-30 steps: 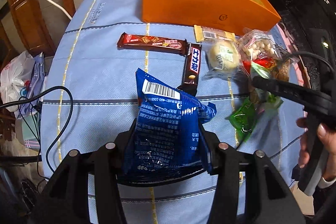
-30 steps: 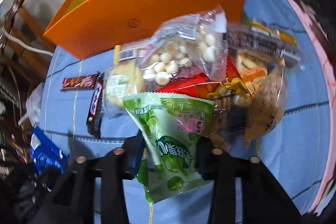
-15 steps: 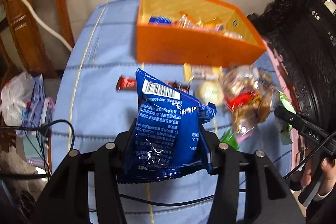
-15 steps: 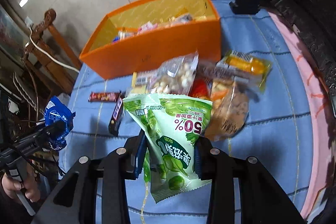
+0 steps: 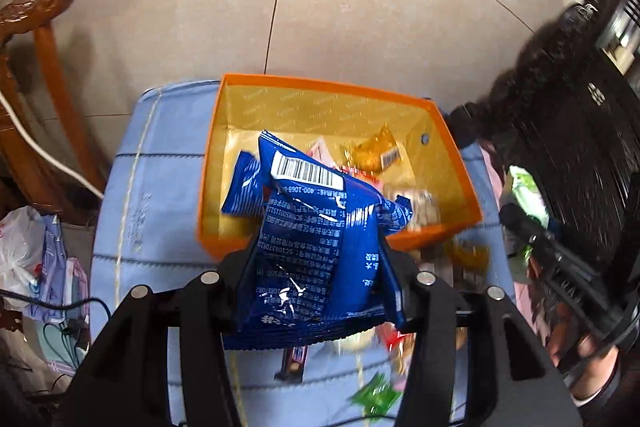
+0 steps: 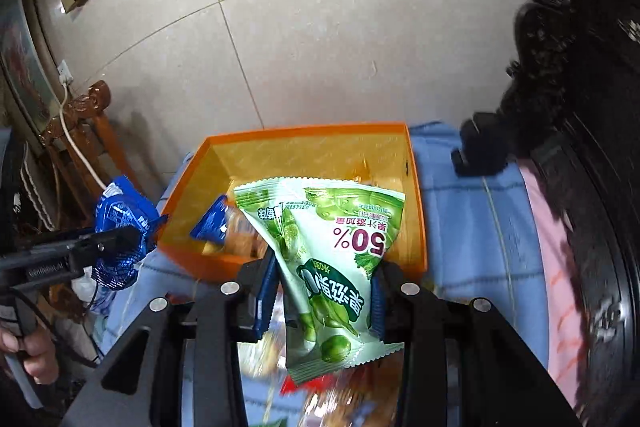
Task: Organize snacks
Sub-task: 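Carry both bags into the orange box and open both tools, then grasp the dark chocolate bar with the left tool while the right tool grasps a small green pack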
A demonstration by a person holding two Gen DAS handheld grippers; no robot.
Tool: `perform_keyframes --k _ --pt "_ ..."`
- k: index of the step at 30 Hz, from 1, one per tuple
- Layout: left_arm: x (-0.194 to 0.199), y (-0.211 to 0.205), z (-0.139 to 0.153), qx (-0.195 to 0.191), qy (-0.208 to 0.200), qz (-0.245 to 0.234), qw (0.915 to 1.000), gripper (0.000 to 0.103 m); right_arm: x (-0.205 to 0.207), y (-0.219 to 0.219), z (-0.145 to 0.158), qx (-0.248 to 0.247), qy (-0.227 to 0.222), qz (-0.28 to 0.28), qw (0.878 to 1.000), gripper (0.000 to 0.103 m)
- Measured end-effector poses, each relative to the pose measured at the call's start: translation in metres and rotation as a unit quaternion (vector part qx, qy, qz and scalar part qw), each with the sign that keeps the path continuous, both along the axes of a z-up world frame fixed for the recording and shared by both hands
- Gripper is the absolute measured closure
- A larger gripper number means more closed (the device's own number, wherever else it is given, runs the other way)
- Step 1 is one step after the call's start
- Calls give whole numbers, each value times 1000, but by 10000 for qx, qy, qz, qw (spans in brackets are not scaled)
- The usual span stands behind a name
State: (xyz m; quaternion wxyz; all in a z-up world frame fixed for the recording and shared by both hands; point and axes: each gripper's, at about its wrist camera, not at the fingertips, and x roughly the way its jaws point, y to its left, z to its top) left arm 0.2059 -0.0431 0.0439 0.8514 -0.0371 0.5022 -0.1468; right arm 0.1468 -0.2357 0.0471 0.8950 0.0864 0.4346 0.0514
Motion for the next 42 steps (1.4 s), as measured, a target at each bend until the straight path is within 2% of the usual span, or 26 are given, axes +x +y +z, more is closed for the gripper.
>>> perform_keyframes --k 8,10,11,12,13,14,16,20,25,29,35,37,42 --pt "48 -20 -24 241 100 58 9996 53 45 6 -24 -114 129 112 9998 64" --pt "52 -23 -31 404 59 178 9990 50 53 8 -29 -233 105 93 9996 59" --pt "55 -24 -33 561 66 241 9981 35 55 9 -30 -316 69 71 9995 55" --pt "58 -25 -35 685 94 291 9972 25 56 8 -32 -484 55 -61 9988 46" --pt "59 -24 -34 810 74 353 9961 11 57 6 -33 -520 92 -164 9985 38" --pt "57 -23 -32 838 -14 387 9957 9 55 4 -32 -470 95 -237 9986 36" --pt "51 -17 -28 814 -134 381 9959 8 47 -1 -31 -285 68 -278 9992 33" --pt "41 -3 -32 856 -4 414 9955 8 26 -10 -34 -105 240 -400 9989 31" --pt "6 8 -45 900 93 292 9955 8 -29 -21 -46 232 556 -552 9967 24" --pt "-30 5 -87 1166 578 -40 9915 8 -70 -29 -63 228 931 -603 9936 24" --pt "-59 -1 -148 1491 1132 -118 9823 8 -116 -34 -80 445 1317 -735 9876 24" --pt "-63 -6 -163 1655 1257 -210 9779 8 -126 -36 -81 733 1378 -799 9845 24" --pt "-67 -12 -185 1871 1291 -212 9736 9 -144 -36 -73 828 1334 -869 9838 24"
